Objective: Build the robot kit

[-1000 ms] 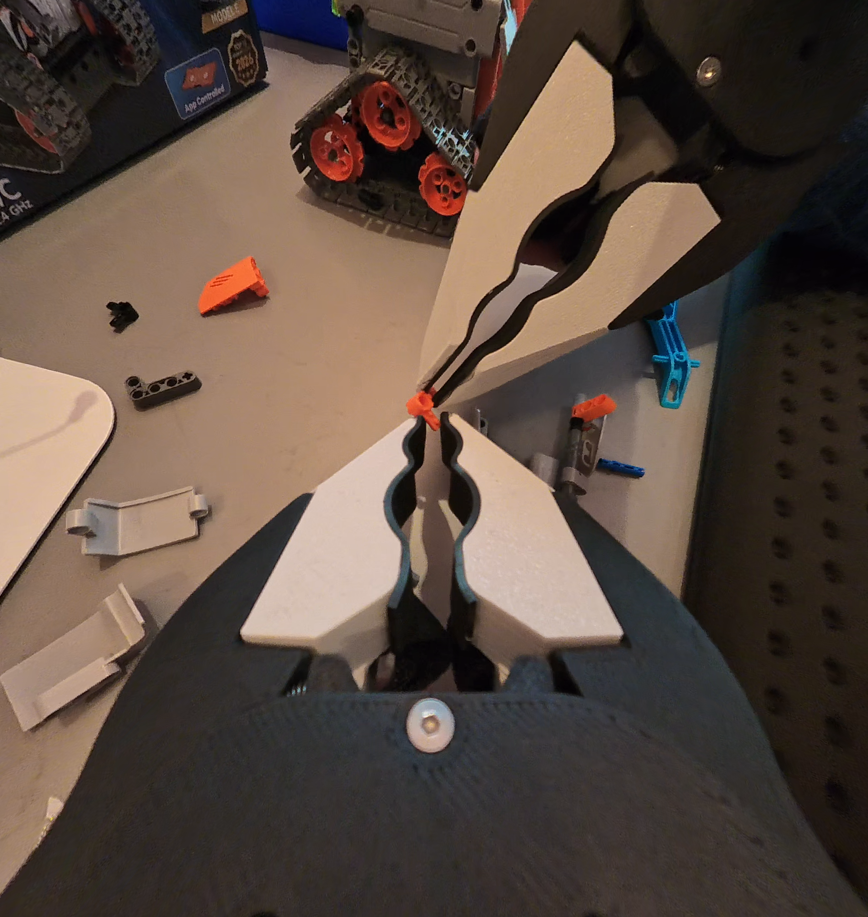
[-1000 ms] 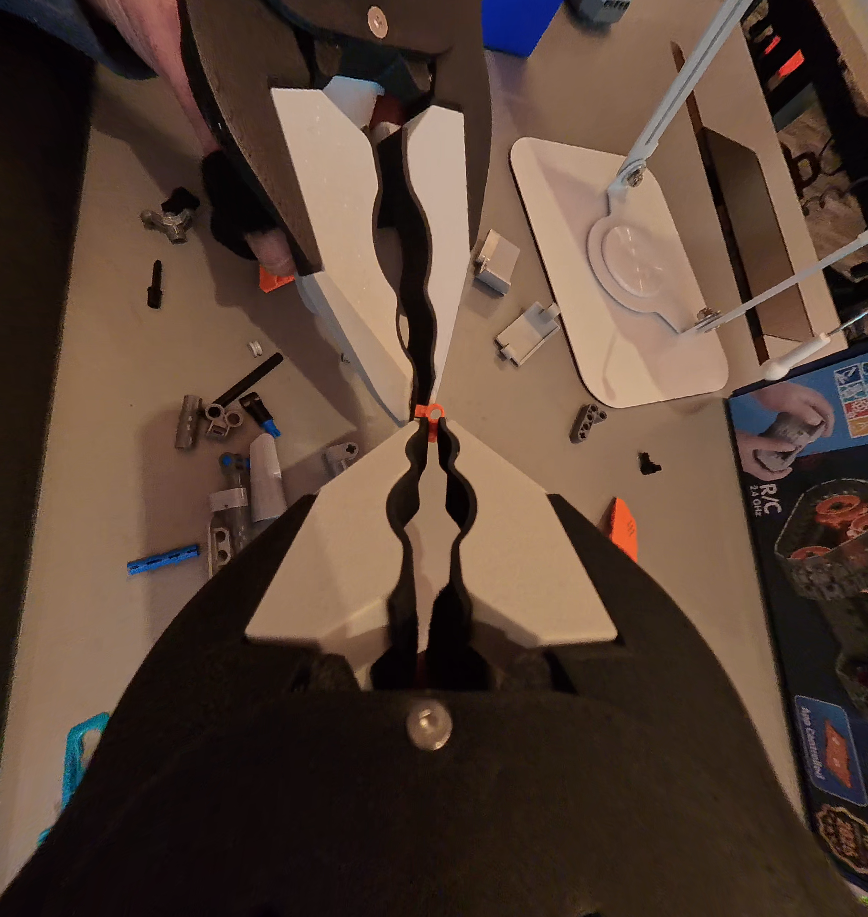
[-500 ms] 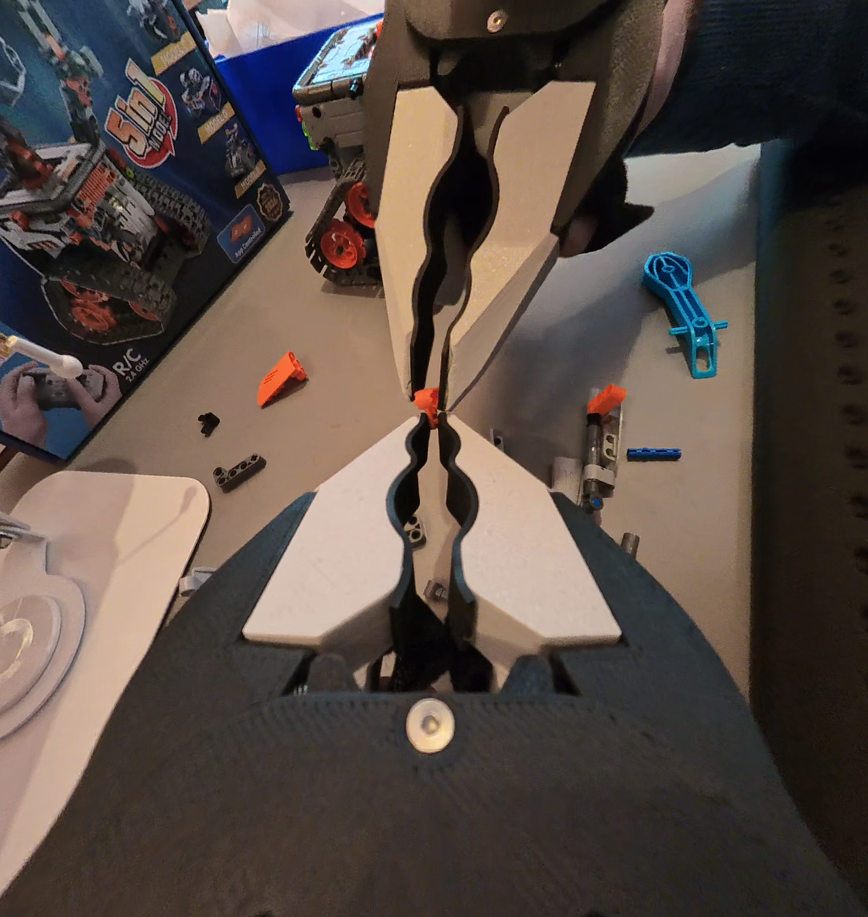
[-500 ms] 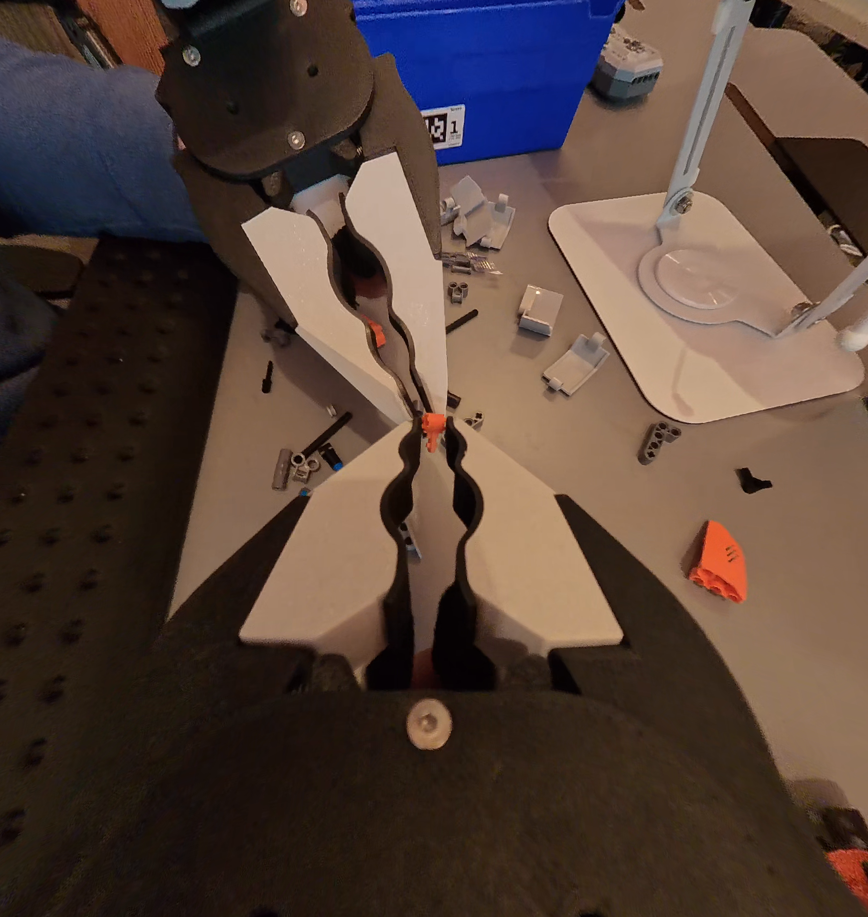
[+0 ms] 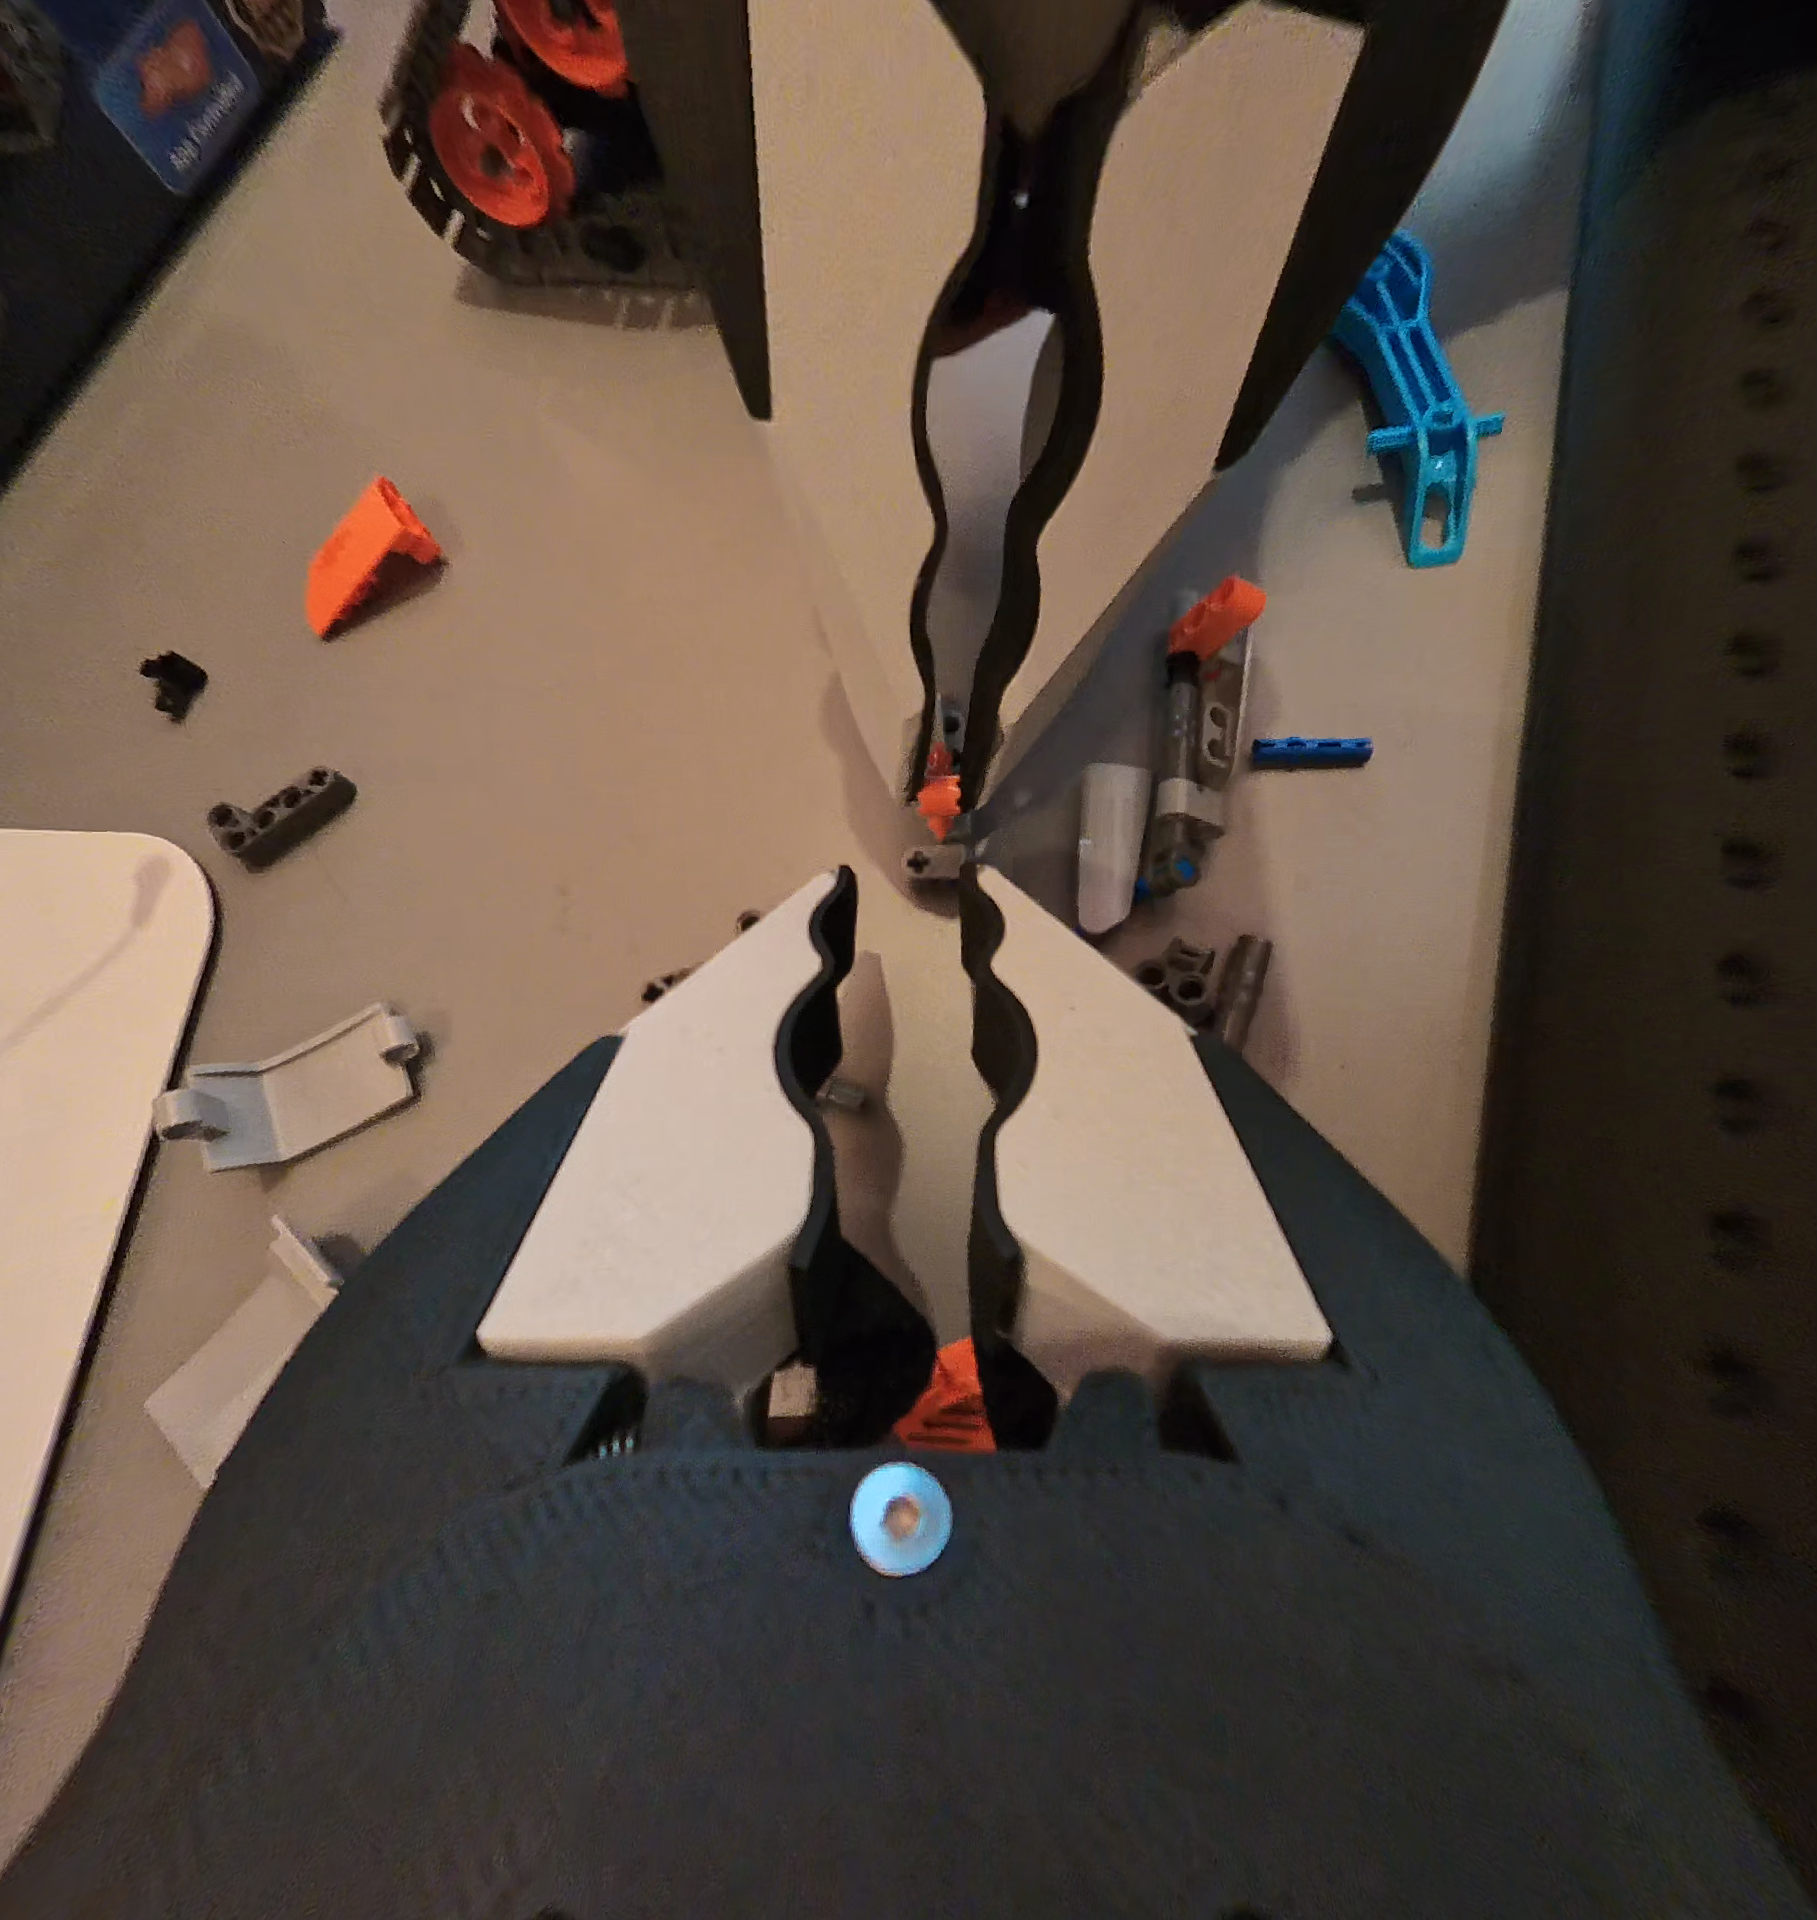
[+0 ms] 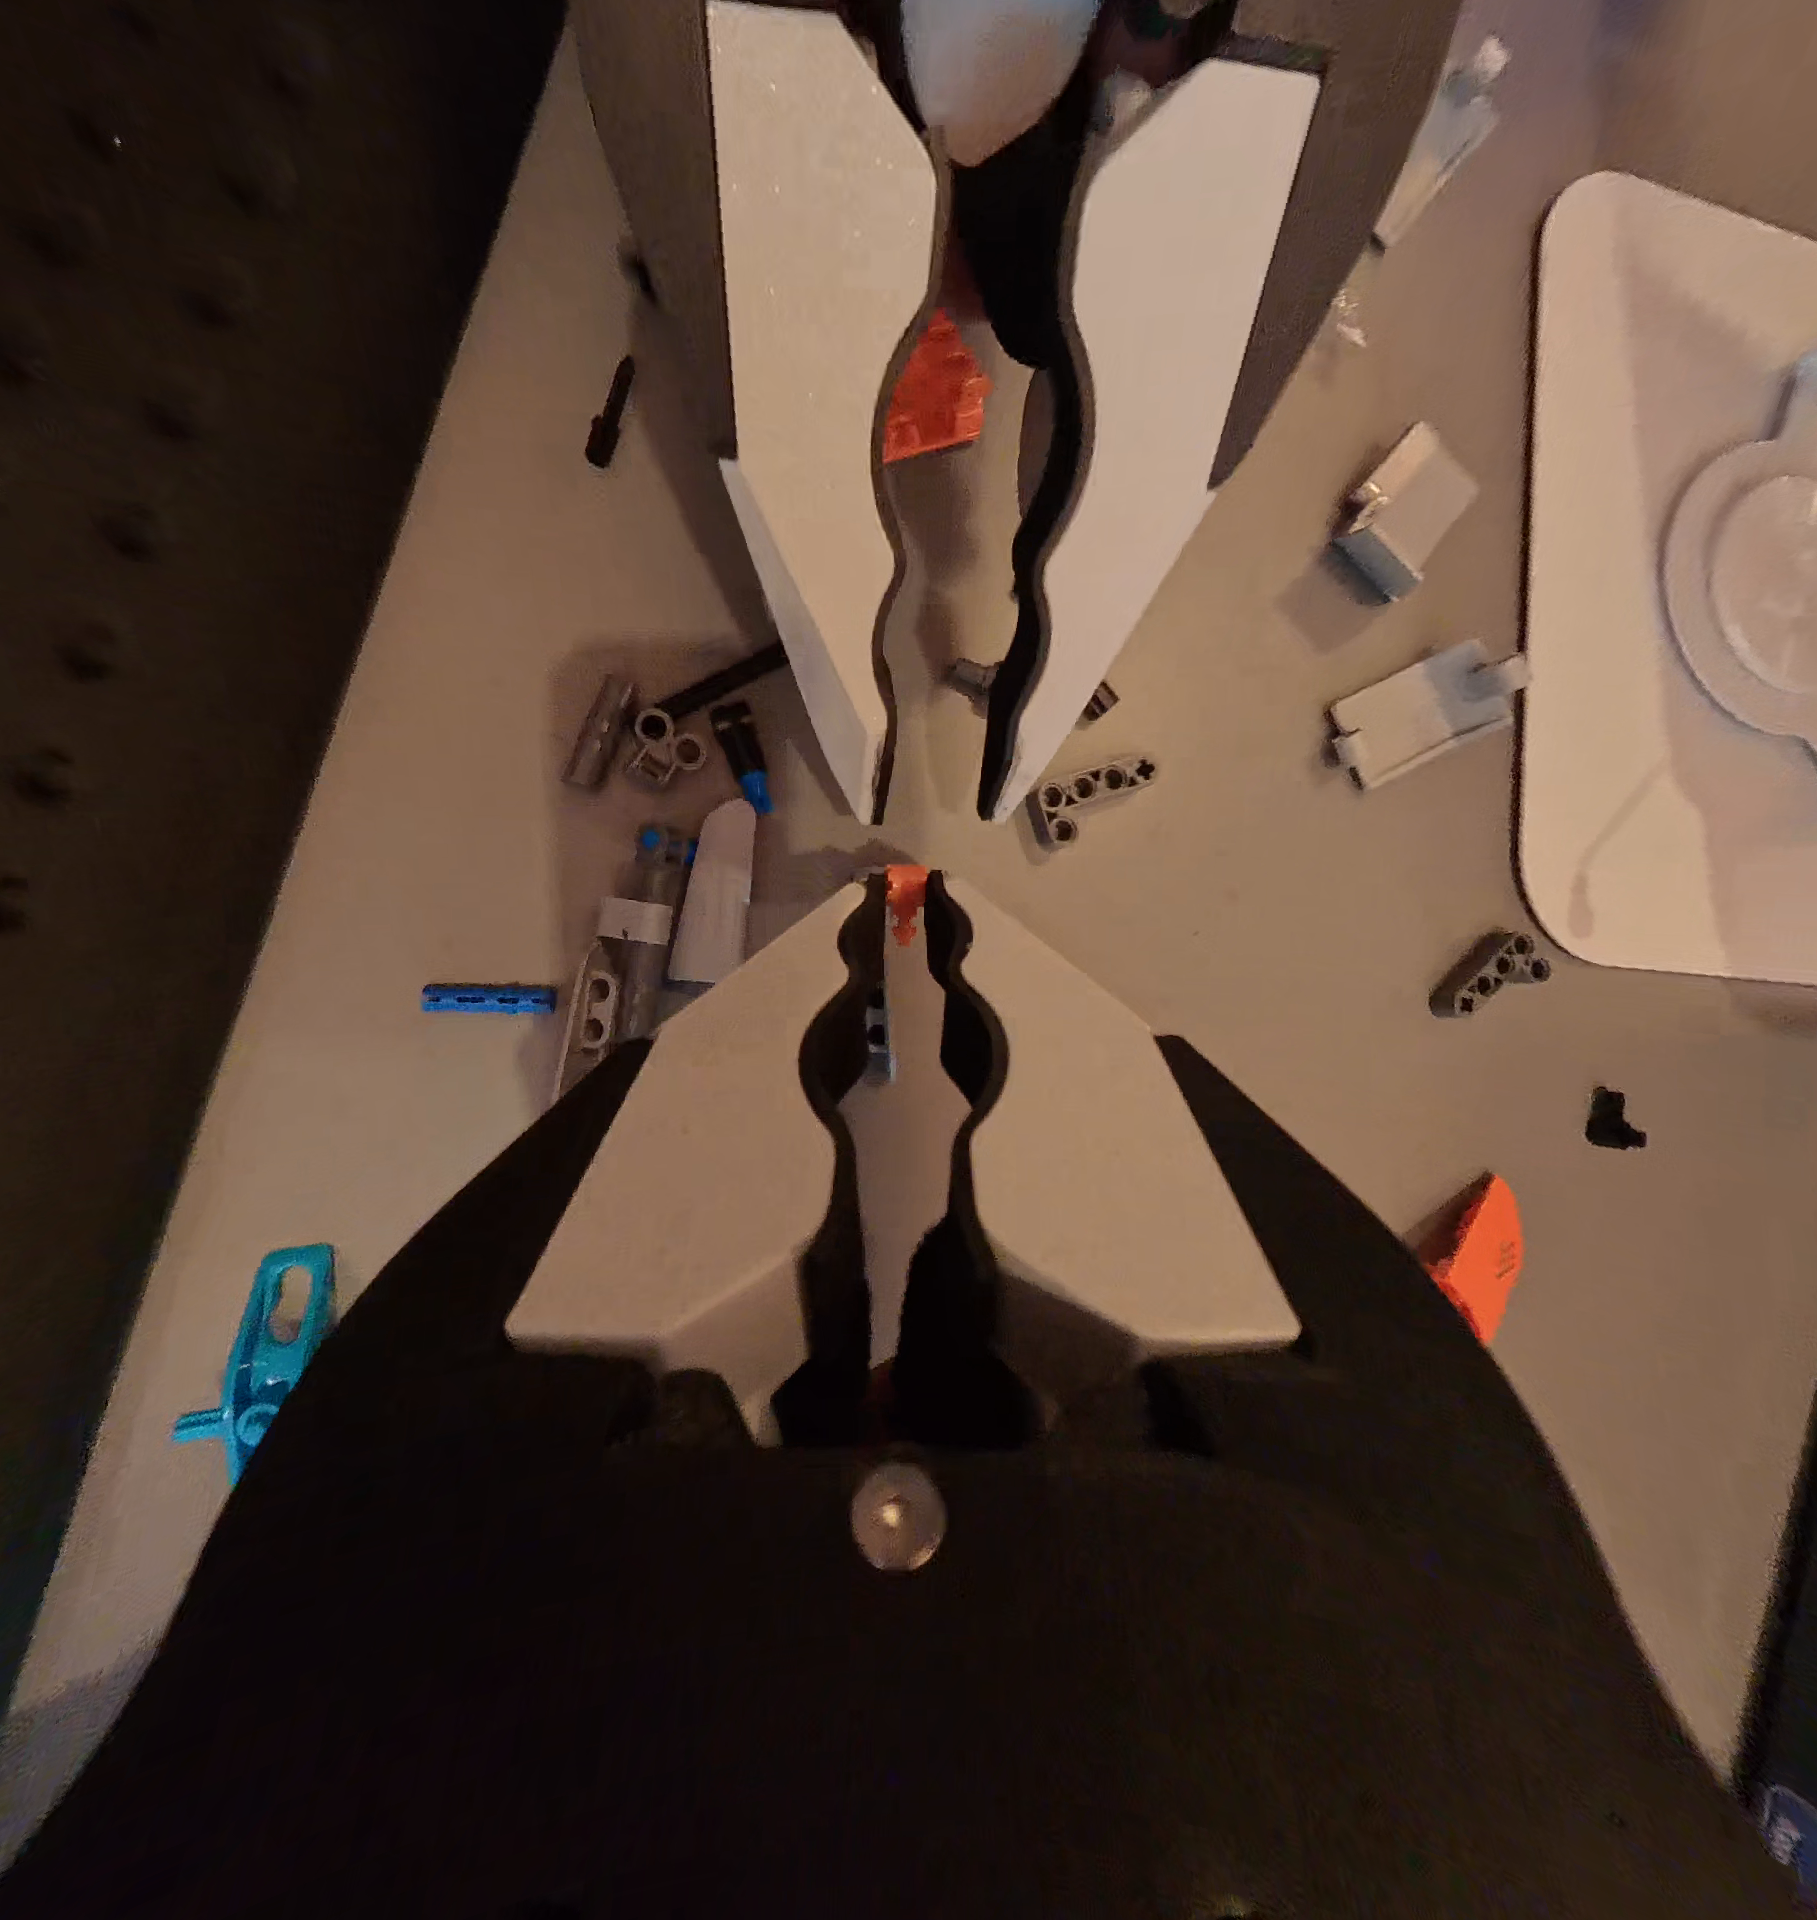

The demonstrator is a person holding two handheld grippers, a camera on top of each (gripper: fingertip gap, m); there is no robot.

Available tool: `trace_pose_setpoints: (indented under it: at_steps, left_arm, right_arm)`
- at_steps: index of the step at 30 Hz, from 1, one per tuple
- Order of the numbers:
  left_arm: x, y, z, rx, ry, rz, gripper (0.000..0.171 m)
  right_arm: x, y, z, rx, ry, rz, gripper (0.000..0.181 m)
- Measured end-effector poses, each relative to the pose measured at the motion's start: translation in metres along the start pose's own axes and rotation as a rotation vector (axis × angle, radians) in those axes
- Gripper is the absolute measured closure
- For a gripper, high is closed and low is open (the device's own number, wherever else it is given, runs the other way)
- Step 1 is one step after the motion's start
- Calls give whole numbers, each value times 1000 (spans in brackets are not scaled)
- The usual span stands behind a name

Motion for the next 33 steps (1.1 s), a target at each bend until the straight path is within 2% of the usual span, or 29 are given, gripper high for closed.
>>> trace_pose_setpoints:
  at_steps: [12, 19, 33]
  left_arm:
    - [9, -2, 11, 13, 75, 15, 155]
    - [10, -4, 14, 25, 80, 14, 156]
    - [10, -6, 18, 42, 78, 8, 159]
  right_arm:
    - [2, -7, 13, -79, 92, -7, 177]
    - [1, -7, 15, -112, 92, -2, 177]
    - [-6, 0, 17, -123, 186, -97, 178]
Point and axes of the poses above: each gripper's, where its closed fingertips meet, z out along the fingers, x out of its underside, y = z × x across the jaws, the point moved 6 cm from there along -z, back along the fingers, and after that the axes turned 4 degrees about -z, right-handed, at the moved point
